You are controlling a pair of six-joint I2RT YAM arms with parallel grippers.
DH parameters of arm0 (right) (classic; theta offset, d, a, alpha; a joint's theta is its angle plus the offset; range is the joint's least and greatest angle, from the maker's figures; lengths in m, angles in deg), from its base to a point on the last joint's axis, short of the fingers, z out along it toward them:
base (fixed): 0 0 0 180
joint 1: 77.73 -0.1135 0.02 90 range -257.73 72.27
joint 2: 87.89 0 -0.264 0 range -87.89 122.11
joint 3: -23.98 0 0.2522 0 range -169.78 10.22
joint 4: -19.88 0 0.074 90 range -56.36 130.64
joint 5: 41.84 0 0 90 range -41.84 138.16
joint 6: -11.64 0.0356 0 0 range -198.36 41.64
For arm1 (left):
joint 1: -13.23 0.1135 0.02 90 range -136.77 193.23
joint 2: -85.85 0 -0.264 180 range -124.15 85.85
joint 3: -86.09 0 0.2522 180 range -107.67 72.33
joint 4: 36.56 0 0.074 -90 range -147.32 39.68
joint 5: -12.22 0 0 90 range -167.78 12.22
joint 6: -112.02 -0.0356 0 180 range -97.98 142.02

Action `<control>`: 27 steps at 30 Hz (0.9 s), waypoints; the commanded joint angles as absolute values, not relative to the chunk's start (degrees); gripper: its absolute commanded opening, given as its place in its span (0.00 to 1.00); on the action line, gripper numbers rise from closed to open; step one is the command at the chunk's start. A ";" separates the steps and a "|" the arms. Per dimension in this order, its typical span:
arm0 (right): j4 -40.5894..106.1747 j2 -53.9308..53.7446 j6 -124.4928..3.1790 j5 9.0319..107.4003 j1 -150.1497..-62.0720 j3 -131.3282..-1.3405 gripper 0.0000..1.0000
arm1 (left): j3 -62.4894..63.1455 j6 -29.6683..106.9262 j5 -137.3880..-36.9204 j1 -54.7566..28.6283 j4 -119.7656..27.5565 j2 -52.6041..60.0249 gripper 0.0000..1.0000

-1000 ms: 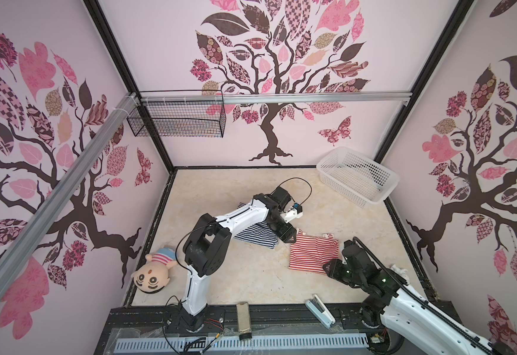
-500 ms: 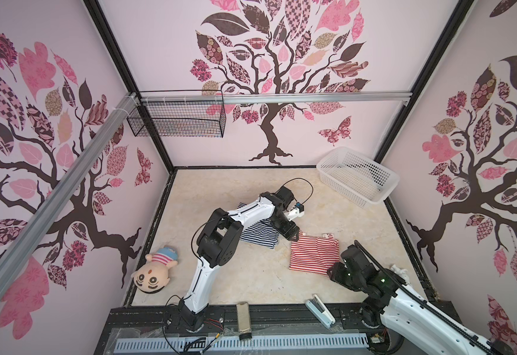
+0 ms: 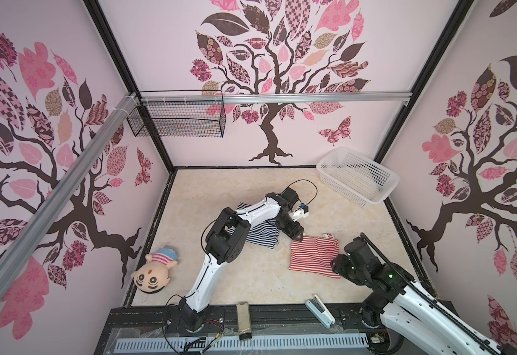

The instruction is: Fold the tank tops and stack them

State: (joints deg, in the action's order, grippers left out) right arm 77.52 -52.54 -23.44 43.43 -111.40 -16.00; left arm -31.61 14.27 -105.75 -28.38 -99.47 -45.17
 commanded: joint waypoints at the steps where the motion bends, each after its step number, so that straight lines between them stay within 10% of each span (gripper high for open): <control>1: 81.58 -52.47 -22.77 40.75 -111.21 -18.34 0.51 | -33.16 14.81 -108.14 -29.60 -102.20 -47.97 0.63; 13: 80.35 -51.88 -22.37 42.48 -111.21 -15.62 0.51 | -33.05 14.20 -106.64 -30.18 -102.59 -47.75 0.00; 27: 67.32 -41.60 -20.93 43.61 -111.21 -9.77 0.55 | -34.91 13.12 -106.79 -22.50 -104.40 -46.87 0.00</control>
State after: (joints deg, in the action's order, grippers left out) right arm 72.28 -42.79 -21.95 43.28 -111.40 -9.86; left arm -32.49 14.25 -106.34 -21.73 -102.79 -46.20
